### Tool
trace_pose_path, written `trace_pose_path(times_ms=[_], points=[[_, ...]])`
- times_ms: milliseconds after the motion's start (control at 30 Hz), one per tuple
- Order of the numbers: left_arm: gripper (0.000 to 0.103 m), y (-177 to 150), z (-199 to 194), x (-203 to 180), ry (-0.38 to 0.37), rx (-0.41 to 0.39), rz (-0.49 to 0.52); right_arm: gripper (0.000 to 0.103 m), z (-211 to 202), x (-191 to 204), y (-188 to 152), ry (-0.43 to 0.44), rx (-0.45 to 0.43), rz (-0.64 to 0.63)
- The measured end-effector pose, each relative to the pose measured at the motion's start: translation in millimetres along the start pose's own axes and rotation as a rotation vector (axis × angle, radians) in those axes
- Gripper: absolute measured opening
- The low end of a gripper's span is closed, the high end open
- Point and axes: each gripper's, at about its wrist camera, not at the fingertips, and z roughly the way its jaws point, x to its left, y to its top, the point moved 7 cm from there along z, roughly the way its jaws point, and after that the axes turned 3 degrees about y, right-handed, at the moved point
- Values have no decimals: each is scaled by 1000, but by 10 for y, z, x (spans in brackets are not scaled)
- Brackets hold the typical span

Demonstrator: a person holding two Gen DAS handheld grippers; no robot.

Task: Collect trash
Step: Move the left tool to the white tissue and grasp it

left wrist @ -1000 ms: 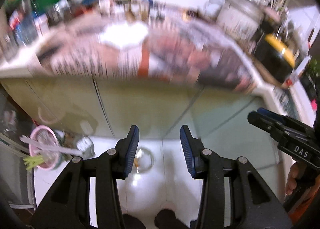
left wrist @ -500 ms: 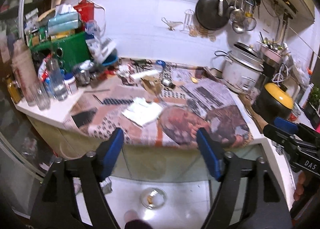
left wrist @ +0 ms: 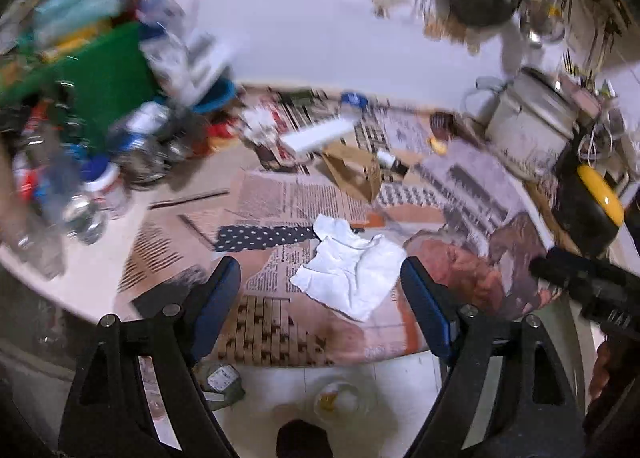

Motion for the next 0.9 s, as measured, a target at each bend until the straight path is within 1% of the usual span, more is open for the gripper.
trace_pose_path(times_ms=[100,167,233,333,400,433,500,600,700,767,833,900], points=[[82,26,472,-9,-37,64,51,62,127,-11,128,-21,-16,61],[82,4,747,-43,-69,109,55,62,206,-51,193,-35,-18,92],[82,-43,1078,-127,-112,173,52,62,270,-113,216,-58,-4,113],[82,-101,1425,-234,-155,233,63,62,364,-272,235,-102,18,132],[82,-138,1601,-313,-195,274,51,62,416,-386,246,-121,31,144],[82,-153,1681,-341,-198,292,38,62,445,-466,243,-125,39,155],[82,-158,1784,-366,-205,312,5,62,511,-582,266,-113,57,171],[82,-127,1810,-449,-217,295,-47,62,622,-731,337,-78,79,165],[82,-148,1827,-564,-223,316,-86,62,726,-835,447,-60,110,115],[82,-182,1831,-670,-223,325,-93,62,755,-877,517,-51,117,79],[82,-206,1842,-774,-186,320,-63,62,764,-900,589,-38,118,43],[81,-226,1863,-853,-128,318,-19,62,789,-920,648,-19,118,14]])
